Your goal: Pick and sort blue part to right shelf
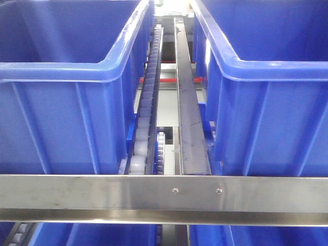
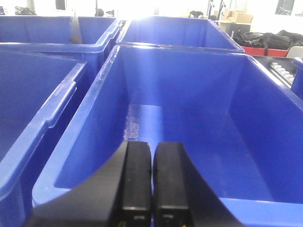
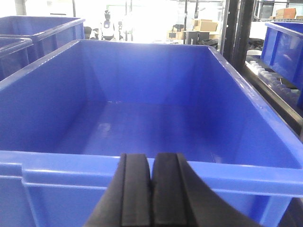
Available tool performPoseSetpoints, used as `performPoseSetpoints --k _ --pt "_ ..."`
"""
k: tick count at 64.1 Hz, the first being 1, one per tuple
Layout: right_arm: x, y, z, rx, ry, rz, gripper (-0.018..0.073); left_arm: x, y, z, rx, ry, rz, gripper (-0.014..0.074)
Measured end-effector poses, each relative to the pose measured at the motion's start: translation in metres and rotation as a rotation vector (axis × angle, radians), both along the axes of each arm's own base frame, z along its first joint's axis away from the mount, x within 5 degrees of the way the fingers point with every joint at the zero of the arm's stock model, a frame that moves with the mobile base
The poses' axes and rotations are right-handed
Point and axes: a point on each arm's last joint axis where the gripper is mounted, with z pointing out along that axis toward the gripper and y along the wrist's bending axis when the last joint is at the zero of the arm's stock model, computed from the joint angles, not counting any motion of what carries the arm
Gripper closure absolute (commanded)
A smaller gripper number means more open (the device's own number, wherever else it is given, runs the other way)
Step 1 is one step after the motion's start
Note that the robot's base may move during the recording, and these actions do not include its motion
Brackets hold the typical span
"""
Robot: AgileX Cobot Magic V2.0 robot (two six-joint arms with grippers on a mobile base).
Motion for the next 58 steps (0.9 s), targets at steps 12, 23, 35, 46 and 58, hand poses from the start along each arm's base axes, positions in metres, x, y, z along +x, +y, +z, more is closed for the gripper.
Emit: performPoseSetpoints --k 12,23,35,46,58 --pt "0.0 0.0 0.0 0.0 0.0 0.0 0.0505 0.0 0.0 -0.002 0.0 0.003 0.001 0.0472" --pt "0.0 0.0 0.0 0.0 0.0 0.0 0.0505 0.001 0.002 -0.012 0.127 -0.022 0.024 0.0472" --pt "0.0 0.0 0.0 0.0 0.0 0.0 0.0505 -0.013 0.003 -0.028 0.125 -0.175 0.044 0.0472" --pt "0.0 0.0 0.0 0.0 0.0 0.0 0.0505 -0.02 0.003 -0.058 0.128 -0.121 0.033 0.0472" --pt "0.0 0.0 0.0 0.0 0.0 0.0 0.0505 -0.019 0.0 -0.068 0.125 -0.058 -0.016 0.0472"
